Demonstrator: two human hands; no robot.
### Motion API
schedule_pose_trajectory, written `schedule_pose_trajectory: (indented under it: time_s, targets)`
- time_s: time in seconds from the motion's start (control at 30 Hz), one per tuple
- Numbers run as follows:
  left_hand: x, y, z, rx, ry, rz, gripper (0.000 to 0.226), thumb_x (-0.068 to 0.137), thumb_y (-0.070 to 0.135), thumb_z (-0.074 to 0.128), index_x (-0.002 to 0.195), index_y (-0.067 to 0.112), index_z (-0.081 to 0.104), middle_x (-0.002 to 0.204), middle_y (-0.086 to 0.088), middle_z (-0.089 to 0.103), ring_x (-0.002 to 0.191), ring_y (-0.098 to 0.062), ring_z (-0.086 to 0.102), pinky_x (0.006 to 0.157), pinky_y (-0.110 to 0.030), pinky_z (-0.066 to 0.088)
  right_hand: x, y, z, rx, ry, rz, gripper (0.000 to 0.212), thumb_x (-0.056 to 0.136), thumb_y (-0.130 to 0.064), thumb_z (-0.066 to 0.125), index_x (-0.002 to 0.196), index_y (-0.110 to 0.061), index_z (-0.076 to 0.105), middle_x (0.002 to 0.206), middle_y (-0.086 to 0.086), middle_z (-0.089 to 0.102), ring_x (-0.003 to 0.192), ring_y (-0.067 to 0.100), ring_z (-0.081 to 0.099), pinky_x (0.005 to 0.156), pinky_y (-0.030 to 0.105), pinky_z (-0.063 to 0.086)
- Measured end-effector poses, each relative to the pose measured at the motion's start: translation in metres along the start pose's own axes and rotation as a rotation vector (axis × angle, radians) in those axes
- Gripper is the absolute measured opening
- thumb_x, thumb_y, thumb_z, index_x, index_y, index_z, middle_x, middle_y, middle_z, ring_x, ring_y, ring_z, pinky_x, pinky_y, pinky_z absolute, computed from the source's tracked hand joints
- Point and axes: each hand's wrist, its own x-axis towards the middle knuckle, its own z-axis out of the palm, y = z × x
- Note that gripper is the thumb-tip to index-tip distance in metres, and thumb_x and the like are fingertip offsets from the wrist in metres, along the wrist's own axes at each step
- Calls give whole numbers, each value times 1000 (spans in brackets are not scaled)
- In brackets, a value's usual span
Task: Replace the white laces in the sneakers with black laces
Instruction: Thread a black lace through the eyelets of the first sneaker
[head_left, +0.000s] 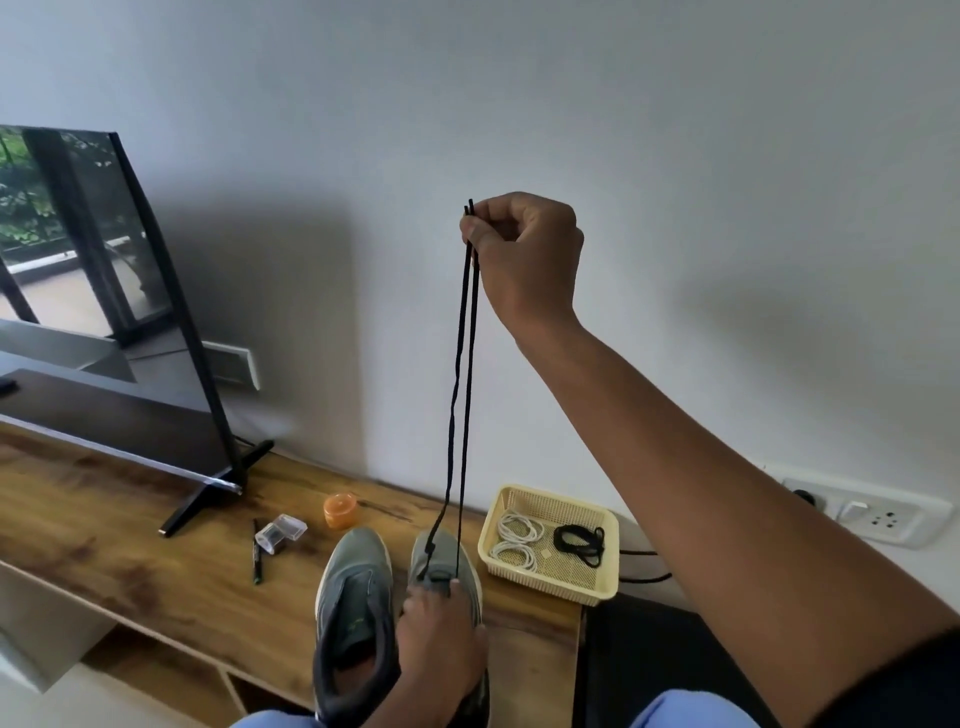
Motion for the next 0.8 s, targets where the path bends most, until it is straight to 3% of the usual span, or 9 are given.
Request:
schedule_pose_trajectory:
  time_s: [0.07, 0.17, 0.23, 0.37, 0.63, 0.8]
  targets:
    - [-7, 5, -1, 63, 69, 28, 66, 97, 55, 52, 151, 18, 39, 158, -16, 22, 134, -36, 39, 102, -44, 48, -1, 0, -2, -22, -6, 4, 11, 86, -13, 78, 80, -22, 76, 69, -13, 72, 70, 5, 70, 79, 31, 59]
    - [-15, 7, 0, 122, 124, 118, 69, 95, 57, 50, 149, 16, 41, 152, -9, 31, 135, -33, 36, 100, -45, 45, -2, 0, -6, -32, -15, 23, 11, 86, -13, 77, 80, -22, 76, 70, -12, 73, 74, 8, 71, 81, 33, 59]
    - [-14, 4, 3, 114, 74, 117, 75, 93, 64, 48, 152, 19, 37, 154, -6, 35, 137, -34, 35, 101, -45, 45, -1, -2, -7, -31, -19, 42, 10, 86, -13, 77, 80, -21, 77, 71, -10, 73, 75, 10, 72, 82, 35, 59]
    - [-9, -3, 8, 89, -24, 113, 88, 90, 68, 50, 161, 24, 25, 169, -5, 22, 148, -40, 26, 107, -47, 45, 3, -8, -11, -15, -19, 73, 12, 83, -14, 77, 75, -23, 76, 69, -8, 74, 74, 15, 73, 82, 42, 61]
    - [-1, -4, 1, 83, -106, 116, 84, 77, 65, 60, 149, 24, 41, 153, -3, 43, 139, -36, 32, 104, -44, 48, -3, -10, -17, 12, 14, 114, 10, 82, -13, 77, 75, -20, 75, 70, -6, 74, 73, 19, 73, 83, 45, 60]
    - [0, -5, -3, 84, -130, 111, 87, 75, 67, 60, 149, 24, 42, 153, -3, 42, 139, -35, 32, 104, -43, 47, -4, -16, -23, 52, 28, 118, 17, 81, -11, 77, 70, -24, 72, 68, -6, 74, 74, 21, 74, 82, 49, 61]
